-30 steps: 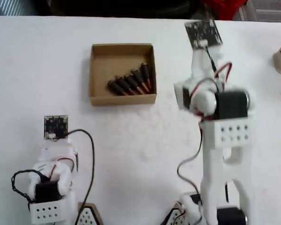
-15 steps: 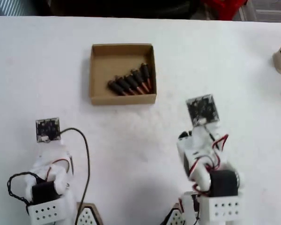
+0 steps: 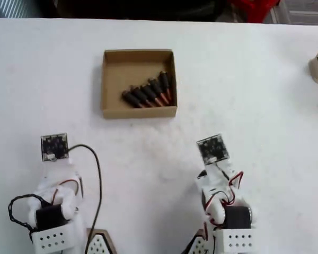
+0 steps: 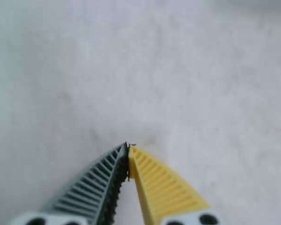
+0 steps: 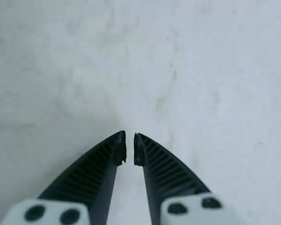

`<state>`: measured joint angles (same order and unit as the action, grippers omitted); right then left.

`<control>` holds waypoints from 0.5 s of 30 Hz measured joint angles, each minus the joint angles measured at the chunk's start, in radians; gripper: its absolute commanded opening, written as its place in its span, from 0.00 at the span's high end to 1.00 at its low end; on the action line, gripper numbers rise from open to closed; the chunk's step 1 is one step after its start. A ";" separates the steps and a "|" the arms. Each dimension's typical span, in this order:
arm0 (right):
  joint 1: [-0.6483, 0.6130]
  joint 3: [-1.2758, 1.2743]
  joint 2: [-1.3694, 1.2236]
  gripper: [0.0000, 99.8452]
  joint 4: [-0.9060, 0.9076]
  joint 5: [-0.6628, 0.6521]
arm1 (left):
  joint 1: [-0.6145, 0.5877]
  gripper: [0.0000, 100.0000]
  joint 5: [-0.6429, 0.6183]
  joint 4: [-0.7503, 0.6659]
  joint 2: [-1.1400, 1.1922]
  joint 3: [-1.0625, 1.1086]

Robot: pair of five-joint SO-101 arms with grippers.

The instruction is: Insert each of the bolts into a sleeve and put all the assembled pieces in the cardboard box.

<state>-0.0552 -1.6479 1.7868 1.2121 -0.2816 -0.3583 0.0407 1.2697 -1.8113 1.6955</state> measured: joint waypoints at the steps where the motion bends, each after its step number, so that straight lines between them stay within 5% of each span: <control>1: 0.011 0.000 0.000 0.98 0.000 0.040 | 0.000 0.98 0.000 0.000 0.000 0.000; 7: 0.020 -0.031 0.000 0.98 0.000 0.296 | 0.000 0.98 0.000 0.000 0.000 0.000; 15: 0.029 -0.034 0.000 0.98 0.044 0.330 | 0.000 0.98 0.000 0.000 0.000 0.000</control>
<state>-0.0261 -1.6817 1.7868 1.2566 0.0483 -0.3583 0.0407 1.2697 -1.8113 1.6955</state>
